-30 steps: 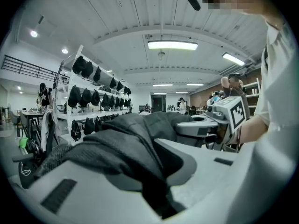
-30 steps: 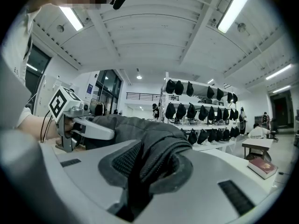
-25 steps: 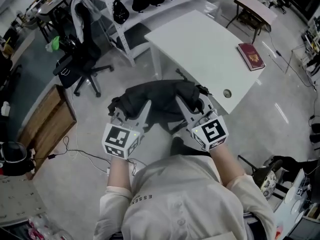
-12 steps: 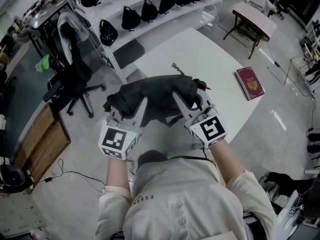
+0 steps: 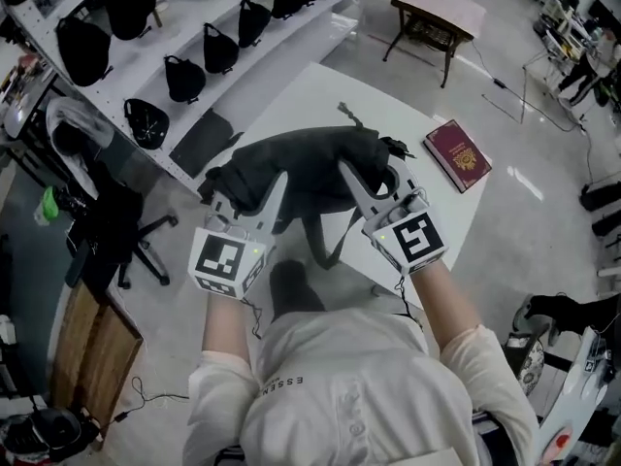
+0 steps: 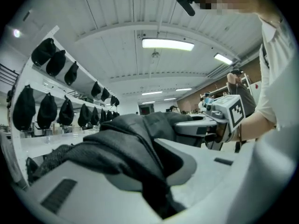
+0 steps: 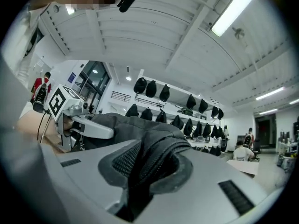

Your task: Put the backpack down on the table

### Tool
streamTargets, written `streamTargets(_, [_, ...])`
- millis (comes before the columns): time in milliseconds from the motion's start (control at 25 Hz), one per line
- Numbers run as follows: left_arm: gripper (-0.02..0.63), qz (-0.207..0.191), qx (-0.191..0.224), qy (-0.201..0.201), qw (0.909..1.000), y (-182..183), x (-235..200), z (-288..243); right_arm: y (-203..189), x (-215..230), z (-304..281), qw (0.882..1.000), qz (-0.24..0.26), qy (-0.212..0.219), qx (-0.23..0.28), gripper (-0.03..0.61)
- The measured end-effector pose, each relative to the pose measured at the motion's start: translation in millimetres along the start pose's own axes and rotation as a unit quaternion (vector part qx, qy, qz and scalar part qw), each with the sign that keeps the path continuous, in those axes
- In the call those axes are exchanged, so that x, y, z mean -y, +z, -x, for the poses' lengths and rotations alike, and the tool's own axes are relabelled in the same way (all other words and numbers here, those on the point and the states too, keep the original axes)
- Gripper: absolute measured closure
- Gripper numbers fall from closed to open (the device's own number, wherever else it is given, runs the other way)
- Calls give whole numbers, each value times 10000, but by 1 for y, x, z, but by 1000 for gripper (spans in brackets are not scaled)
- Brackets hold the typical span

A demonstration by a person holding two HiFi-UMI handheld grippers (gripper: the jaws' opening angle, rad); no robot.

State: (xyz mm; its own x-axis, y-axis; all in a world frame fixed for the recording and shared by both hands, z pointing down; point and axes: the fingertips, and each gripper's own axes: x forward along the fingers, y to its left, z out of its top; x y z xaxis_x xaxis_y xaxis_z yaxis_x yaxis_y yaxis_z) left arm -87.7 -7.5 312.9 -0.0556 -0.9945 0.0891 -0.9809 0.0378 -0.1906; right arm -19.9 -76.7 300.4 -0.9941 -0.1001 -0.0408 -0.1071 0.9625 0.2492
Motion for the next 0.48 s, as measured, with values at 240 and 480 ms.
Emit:
streamTargets(240, [541,107,10,-964,9953,-6,-33,-92,-25,70,-35,9955,-48,-873,-355,499])
streamTargets(480, [541,59,179,-1687,9855,3,-67,-171,-34,132,-70,9858,36,-1590,-541,499])
